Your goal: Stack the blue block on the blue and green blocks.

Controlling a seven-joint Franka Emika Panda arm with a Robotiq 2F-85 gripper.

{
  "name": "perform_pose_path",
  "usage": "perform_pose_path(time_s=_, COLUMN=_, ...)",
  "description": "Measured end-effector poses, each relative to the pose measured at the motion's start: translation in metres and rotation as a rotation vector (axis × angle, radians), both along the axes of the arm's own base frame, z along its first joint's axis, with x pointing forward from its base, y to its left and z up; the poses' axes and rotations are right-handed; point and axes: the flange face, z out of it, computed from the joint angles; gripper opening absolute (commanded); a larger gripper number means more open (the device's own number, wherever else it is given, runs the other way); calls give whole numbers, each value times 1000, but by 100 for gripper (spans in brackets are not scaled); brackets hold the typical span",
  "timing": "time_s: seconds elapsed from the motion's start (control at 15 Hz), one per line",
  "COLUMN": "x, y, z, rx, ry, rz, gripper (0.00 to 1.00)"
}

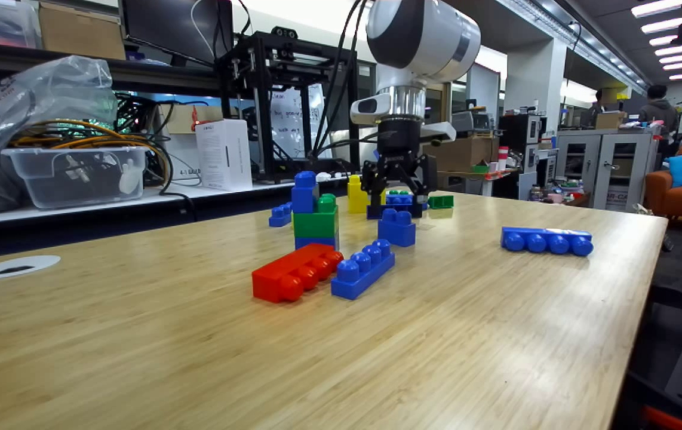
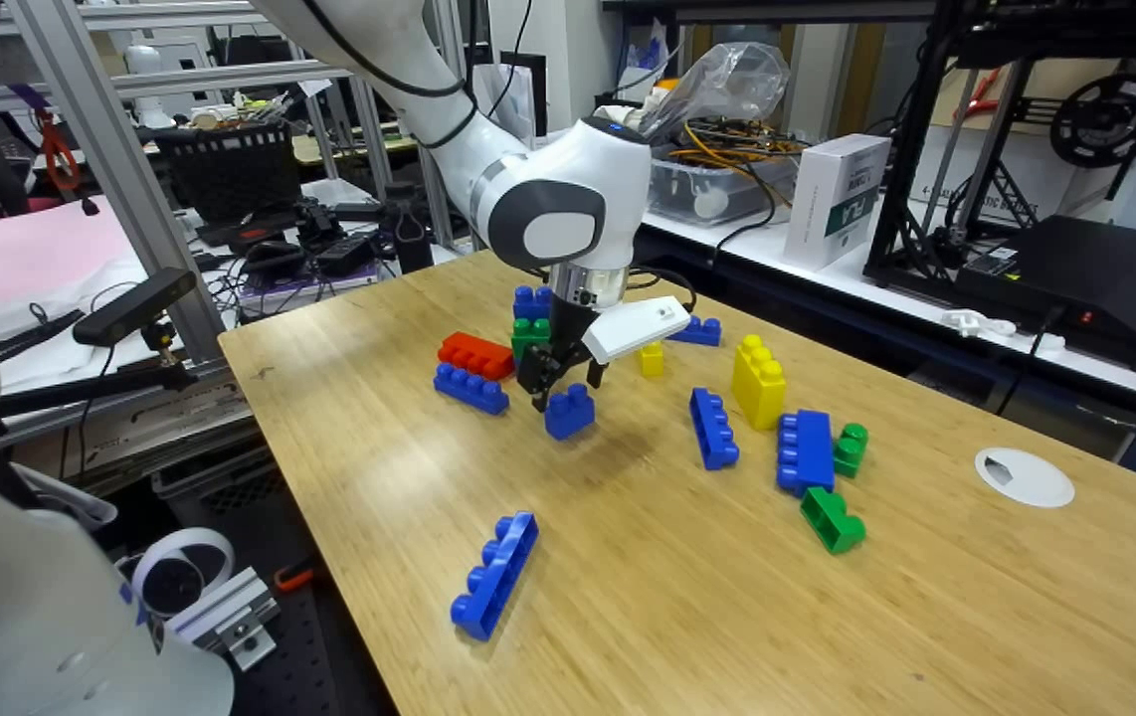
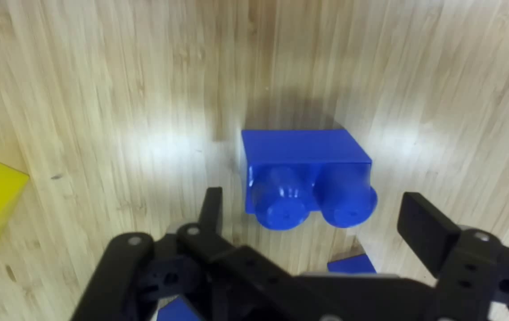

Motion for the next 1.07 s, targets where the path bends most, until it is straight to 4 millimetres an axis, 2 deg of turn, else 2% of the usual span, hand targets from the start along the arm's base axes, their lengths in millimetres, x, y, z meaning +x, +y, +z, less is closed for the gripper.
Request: perform_pose_path(time_s=1.07, x=-6, y=-6, z=-19, rx=-4, ry=28, rz=-11, gripper=100)
